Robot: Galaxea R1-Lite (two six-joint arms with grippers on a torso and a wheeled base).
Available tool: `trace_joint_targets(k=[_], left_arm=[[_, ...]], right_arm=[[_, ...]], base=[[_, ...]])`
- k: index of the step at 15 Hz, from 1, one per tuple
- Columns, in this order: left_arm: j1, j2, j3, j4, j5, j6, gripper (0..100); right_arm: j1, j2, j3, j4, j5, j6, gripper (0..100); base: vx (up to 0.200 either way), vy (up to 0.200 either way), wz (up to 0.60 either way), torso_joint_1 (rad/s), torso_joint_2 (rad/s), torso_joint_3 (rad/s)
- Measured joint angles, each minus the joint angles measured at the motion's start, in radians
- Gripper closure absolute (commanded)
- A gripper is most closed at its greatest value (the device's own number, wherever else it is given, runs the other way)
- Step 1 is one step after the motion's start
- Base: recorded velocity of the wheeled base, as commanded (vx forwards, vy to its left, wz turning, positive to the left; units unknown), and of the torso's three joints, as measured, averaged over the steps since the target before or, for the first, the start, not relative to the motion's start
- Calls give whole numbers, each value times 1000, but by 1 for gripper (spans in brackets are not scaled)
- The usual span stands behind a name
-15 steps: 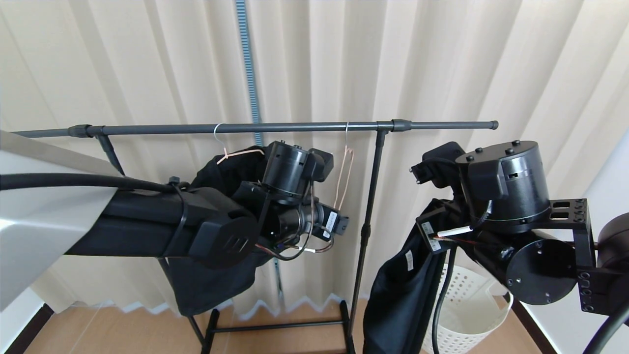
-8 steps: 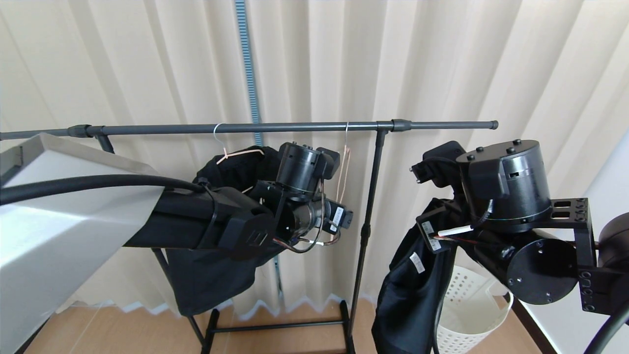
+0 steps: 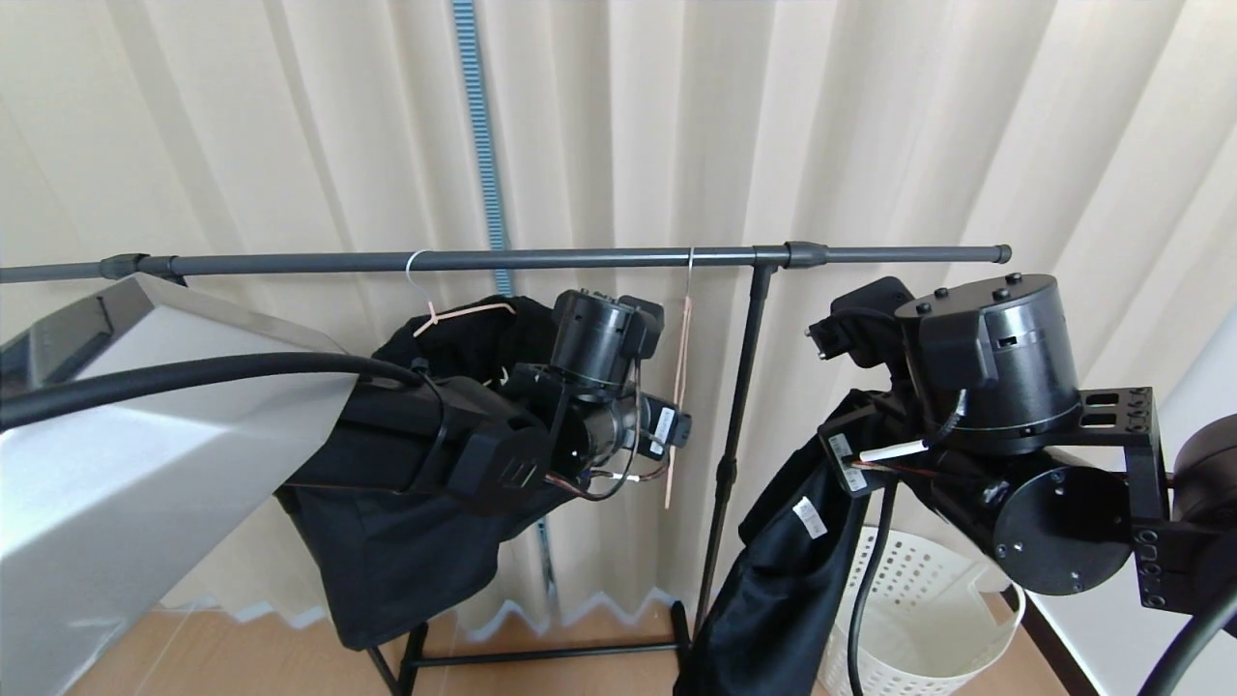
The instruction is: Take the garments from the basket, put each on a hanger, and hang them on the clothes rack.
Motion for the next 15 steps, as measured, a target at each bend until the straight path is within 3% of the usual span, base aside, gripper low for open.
trace_joint_targets(k=[6,15], left_arm=[[-14,12,0,-30,13,28,0],[3,133,-193,67,26,-29,0]], right_arm=[[0,2,0,0,-1,0,100],[-2,31,-3,-4,-1,0,100]], base=[[0,0,0,0,0,0],[0,0,0,0,0,0]])
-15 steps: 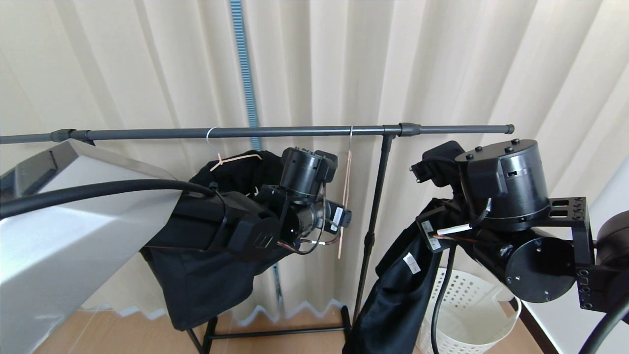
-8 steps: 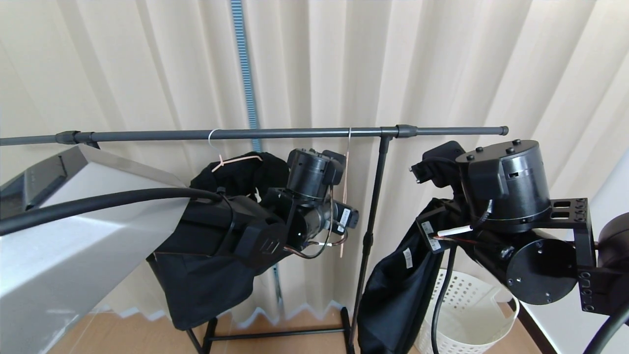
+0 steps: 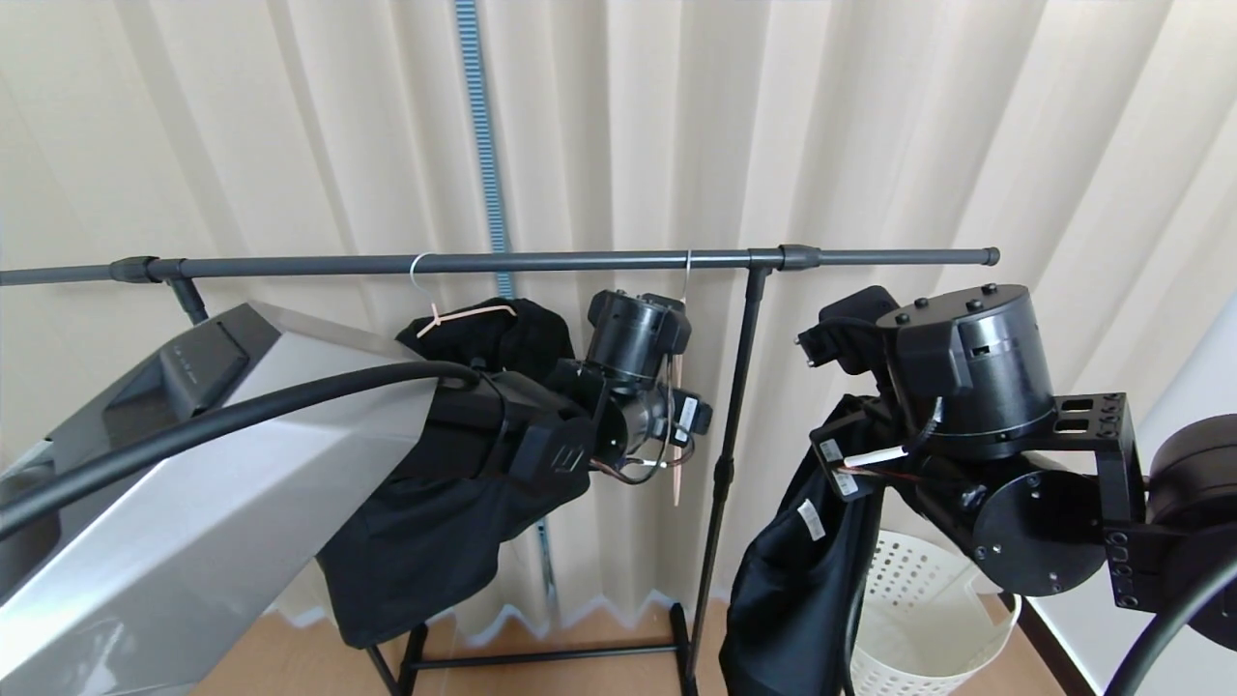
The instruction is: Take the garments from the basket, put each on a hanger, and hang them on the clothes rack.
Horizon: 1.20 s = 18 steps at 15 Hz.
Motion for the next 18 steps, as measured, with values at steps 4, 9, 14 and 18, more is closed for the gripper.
trace_joint_targets(k=[4,9,14,18], left_arm=[[42,36,-16,2,42,0,0],[60,45,-12,0,50,0,0],[56,80,-76,-1,47,1,0],[49,100,-95,-1,47,3,100]], right_arm=[[0,13,-2,0,0,0,100],[0,17,-1,0,0,1,100],[0,17,-1,0,0,1,100],[1,16,-1,-1,0,1,100]], base=[[0,0,0,0,0,0],[0,0,0,0,0,0],[0,0,0,0,0,0],[0,0,0,0,0,0]])
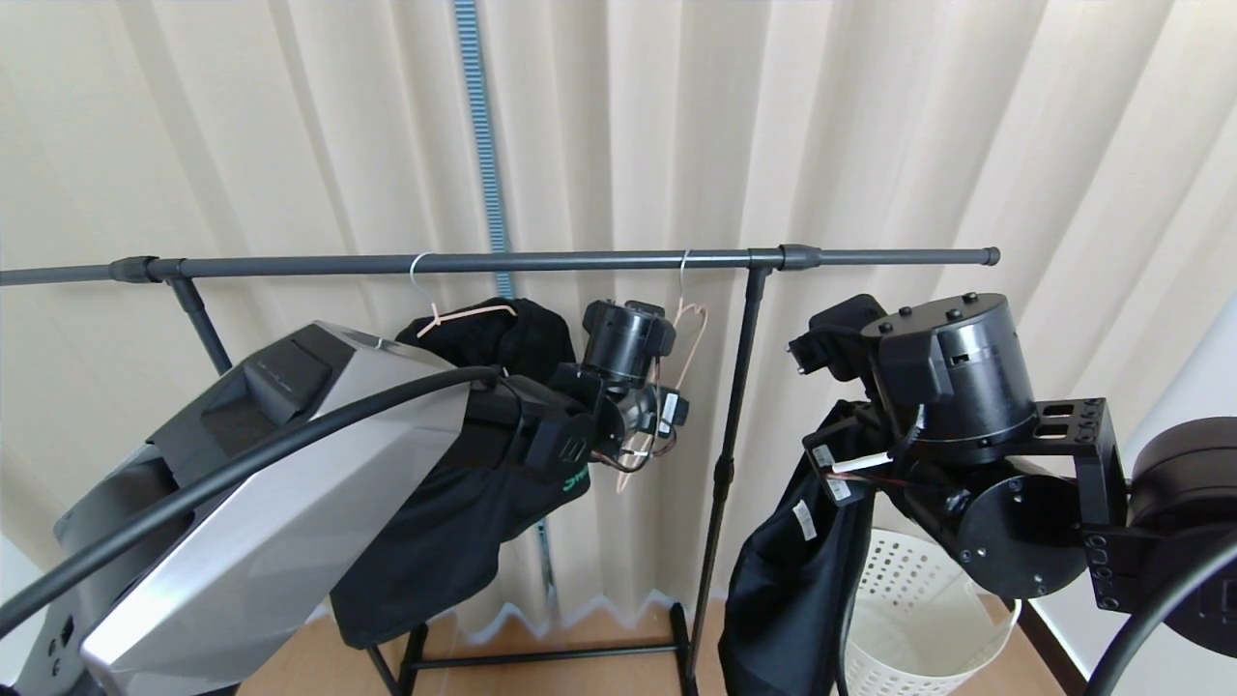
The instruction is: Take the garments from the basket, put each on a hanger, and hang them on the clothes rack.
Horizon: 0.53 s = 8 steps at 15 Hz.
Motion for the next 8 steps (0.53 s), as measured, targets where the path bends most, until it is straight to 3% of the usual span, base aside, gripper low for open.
trace_joint_targets(k=[8], left_arm=[[-1,10,8,-1,-1,-2,100]], right_arm=[[0,-3,1,0,0,0,100]], base=[[0,0,0,0,0,0]])
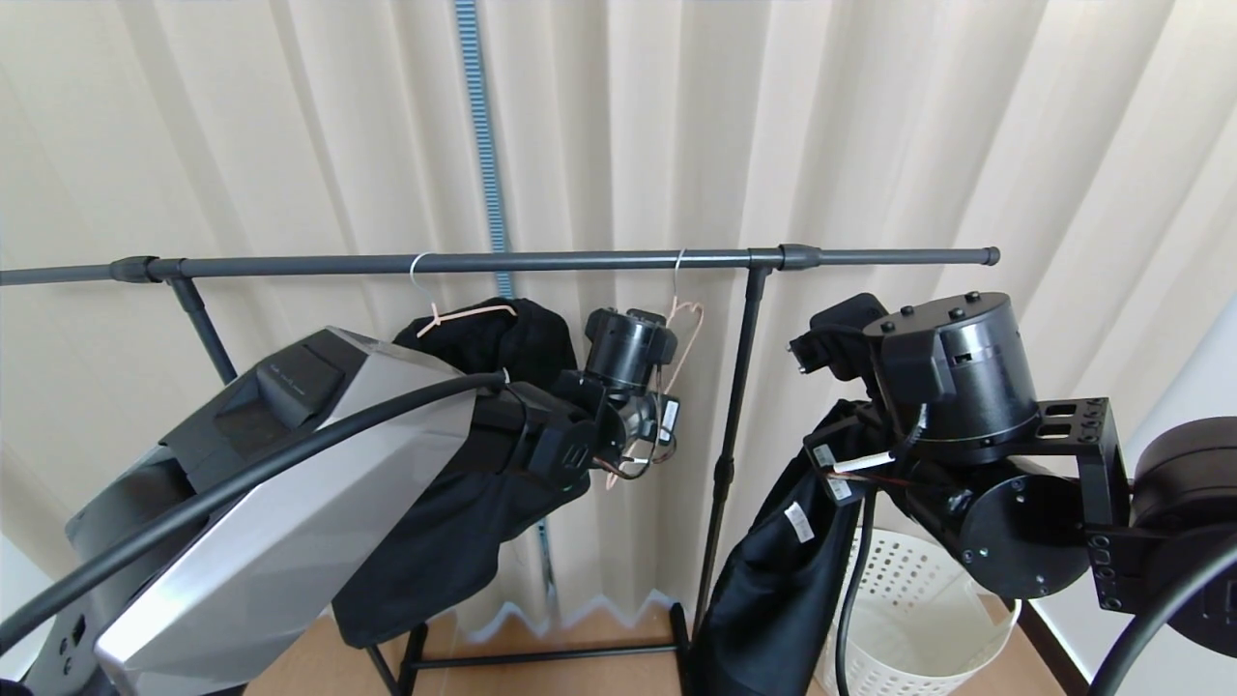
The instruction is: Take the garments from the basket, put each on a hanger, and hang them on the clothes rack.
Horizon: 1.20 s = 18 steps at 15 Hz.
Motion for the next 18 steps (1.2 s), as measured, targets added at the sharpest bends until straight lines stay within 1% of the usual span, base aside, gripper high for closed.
trace_joint_targets(k=[3,5,8,9,10,13,15,18], left_arm=[[6,-17,5,0,0,-20,100],[6,-53,33,-3,-3,-23,100],[5,-123,114,-12,-5,-25,100],[3,-161,174,-26,-6,-27,100],[0,-211,263,-57,-6,-26,100],[-13,-369,552,-195,-8,-17,100],[-22,-482,748,-283,-11,1,100],[-33,-650,1000,-412,-19,47,100]], right_arm=[[0,0,-1,0,0,0,100],[0,0,-1,0,0,0,100],[-3,0,-3,-1,0,0,100],[-3,0,-3,-1,0,0,100],[-3,0,-3,-1,0,0,100],[-3,0,-4,-1,0,1,100],[-3,0,-4,-1,0,1,100],[-4,-1,-4,0,0,1,100]], base=[[0,0,0,0,0,0],[0,0,0,0,0,0],[0,0,0,0,0,0],[0,0,0,0,0,0],[0,0,0,0,0,0],[0,0,0,0,0,0],[0,0,0,0,0,0],[0,0,0,0,0,0]])
